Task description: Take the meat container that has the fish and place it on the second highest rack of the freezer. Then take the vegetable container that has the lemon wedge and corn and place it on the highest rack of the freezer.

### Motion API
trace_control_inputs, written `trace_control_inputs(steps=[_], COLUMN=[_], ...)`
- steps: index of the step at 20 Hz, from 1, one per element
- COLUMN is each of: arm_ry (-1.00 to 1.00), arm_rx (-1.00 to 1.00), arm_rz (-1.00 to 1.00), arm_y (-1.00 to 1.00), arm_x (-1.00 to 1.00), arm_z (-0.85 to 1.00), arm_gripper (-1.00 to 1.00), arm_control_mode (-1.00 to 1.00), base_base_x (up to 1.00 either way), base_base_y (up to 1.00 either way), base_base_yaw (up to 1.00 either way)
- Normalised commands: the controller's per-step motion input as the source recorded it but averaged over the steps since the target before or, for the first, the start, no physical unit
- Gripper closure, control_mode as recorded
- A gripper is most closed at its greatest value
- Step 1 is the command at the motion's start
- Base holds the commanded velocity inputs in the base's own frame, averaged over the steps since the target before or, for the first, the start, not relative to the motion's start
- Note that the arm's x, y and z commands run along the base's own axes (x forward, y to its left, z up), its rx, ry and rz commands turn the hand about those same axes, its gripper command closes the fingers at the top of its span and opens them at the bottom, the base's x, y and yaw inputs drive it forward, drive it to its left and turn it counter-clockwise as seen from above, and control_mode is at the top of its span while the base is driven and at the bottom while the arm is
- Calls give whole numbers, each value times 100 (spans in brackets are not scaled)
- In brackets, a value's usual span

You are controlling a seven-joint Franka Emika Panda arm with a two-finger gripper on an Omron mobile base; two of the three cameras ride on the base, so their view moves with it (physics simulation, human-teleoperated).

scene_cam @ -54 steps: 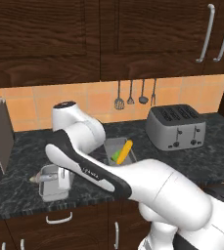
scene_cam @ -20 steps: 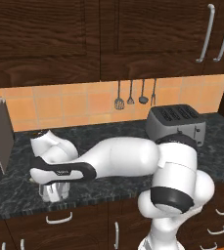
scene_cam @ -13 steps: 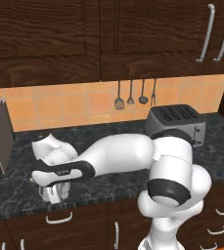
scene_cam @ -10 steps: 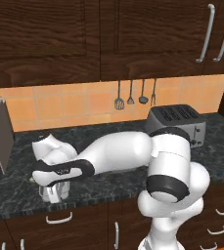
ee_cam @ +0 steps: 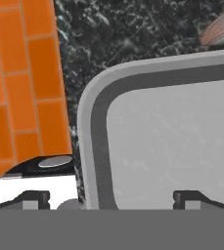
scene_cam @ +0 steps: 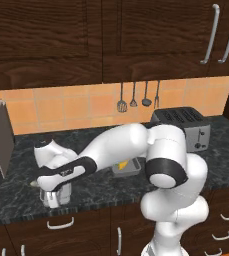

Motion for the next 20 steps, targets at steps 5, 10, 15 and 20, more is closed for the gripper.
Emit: trace_control_inputs(steps=[5, 10, 15, 20], arm_ry=[0, 0, 0, 0], arm_rx=[0, 0, 0, 0], arm_rz=[0, 0, 0, 0], arm_y=[19, 21, 24, 10], arm_x=[24, 12, 0, 7], arm_z=[-18, -28, -24, -11], arm_gripper=[-100, -100, -100, -100], arm_control_mode=[-100, -100, -100, -100], base_base_x=[0, 0, 0, 0], base_base_y=[0, 0, 0, 0], base_base_yaw=[0, 0, 0, 0])
